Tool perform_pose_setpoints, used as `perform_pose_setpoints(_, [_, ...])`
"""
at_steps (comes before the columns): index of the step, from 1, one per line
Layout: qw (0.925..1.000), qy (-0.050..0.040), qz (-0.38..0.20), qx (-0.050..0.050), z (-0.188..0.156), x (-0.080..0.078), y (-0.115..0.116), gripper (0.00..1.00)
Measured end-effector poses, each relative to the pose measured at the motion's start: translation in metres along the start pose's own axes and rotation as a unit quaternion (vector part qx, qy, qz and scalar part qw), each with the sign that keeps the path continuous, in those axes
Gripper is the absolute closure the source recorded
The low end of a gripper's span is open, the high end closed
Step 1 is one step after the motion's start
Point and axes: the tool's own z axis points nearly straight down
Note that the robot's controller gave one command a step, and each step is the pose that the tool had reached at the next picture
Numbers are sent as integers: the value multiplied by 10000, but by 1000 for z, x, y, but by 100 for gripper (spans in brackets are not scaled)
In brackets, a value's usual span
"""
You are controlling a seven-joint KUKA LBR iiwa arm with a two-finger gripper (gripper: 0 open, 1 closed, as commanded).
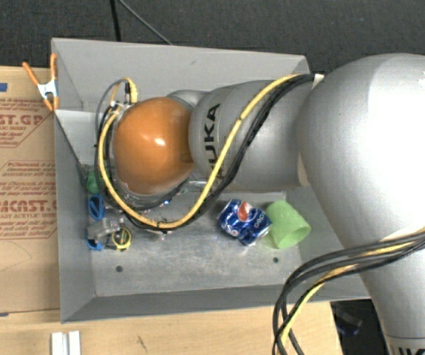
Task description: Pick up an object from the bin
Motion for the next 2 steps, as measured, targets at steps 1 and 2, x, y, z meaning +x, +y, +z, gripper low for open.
perform_pose_setpoints(1, [10000,-9,1,-4,-2,-1,0,100])
perform_pose_setpoints(2, [10000,-14,11,36,-74,-4,-2,100])
